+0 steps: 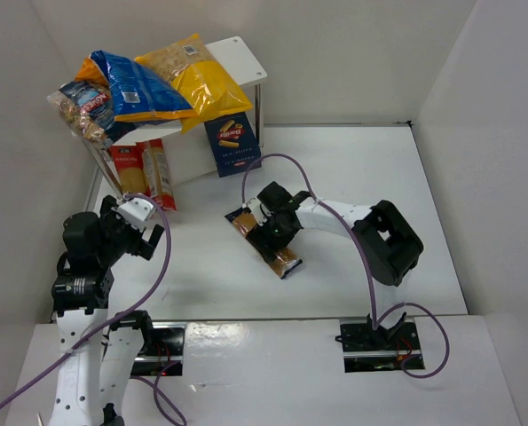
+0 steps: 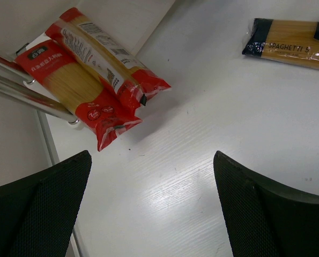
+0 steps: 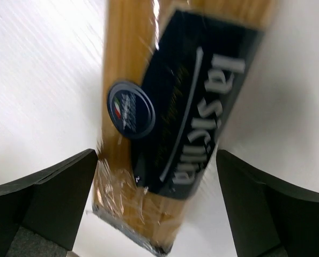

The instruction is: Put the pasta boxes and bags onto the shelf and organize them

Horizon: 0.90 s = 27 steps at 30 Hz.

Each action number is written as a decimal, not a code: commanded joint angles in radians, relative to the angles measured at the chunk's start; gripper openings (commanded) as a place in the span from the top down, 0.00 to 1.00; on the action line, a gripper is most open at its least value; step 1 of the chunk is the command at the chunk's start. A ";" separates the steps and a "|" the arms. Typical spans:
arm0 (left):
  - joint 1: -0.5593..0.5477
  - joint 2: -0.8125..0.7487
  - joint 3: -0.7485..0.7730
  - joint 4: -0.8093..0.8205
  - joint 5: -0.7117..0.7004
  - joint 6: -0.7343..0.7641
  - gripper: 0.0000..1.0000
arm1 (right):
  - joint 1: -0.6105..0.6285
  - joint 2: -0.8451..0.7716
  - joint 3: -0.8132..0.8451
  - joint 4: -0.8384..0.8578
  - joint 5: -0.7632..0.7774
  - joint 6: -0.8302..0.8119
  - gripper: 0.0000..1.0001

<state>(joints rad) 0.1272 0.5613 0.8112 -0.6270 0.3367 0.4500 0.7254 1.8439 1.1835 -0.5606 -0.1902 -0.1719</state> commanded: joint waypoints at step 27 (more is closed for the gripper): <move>-0.003 0.067 0.029 0.001 0.106 0.022 0.00 | -0.020 -0.132 0.235 -0.298 -0.460 -0.305 1.00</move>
<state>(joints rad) 0.1272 0.5861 0.7990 -0.6147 0.3470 0.4454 0.7631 1.8359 1.3102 -0.7292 -0.3943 -0.3565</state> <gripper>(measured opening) 1.001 0.461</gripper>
